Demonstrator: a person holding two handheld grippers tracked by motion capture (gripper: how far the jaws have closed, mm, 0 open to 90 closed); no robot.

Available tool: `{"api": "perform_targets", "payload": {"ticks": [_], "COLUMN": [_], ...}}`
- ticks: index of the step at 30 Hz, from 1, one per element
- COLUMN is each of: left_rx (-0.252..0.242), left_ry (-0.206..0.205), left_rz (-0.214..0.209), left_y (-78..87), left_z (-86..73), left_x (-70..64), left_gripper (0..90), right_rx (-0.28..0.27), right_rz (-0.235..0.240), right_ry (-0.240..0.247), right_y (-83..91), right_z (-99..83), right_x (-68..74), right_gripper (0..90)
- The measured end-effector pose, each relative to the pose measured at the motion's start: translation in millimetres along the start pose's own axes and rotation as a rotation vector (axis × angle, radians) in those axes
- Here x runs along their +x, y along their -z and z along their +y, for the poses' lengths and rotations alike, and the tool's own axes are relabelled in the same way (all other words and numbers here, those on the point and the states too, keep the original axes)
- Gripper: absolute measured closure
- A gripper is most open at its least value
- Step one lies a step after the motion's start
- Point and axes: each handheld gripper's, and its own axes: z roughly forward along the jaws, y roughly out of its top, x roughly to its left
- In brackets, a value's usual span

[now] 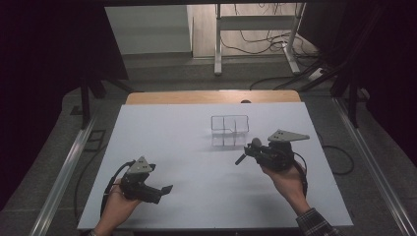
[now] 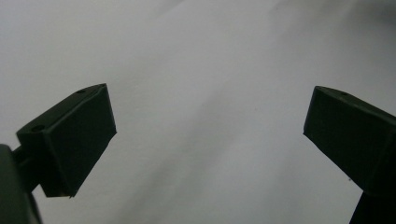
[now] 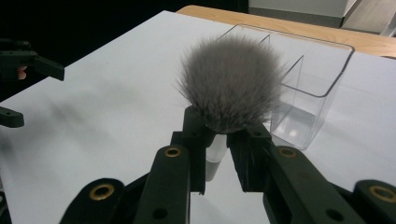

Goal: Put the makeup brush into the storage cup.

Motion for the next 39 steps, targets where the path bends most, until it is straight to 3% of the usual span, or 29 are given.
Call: {"api": "perform_targets", "payload": {"ticks": [39], "left_rx": [-0.002], "left_ry": [0.06], "left_rz": [0.075], "left_y": [23.9], "left_z": [-28.0], "left_x": [10.2], "left_gripper": [2.2], "right_rx": [-0.073], "right_rz": [-0.059], "right_ry": [-0.039], "right_y": [15.6], "right_z": [13.5], "right_x": [-26.9], "right_gripper": [75.9]}}
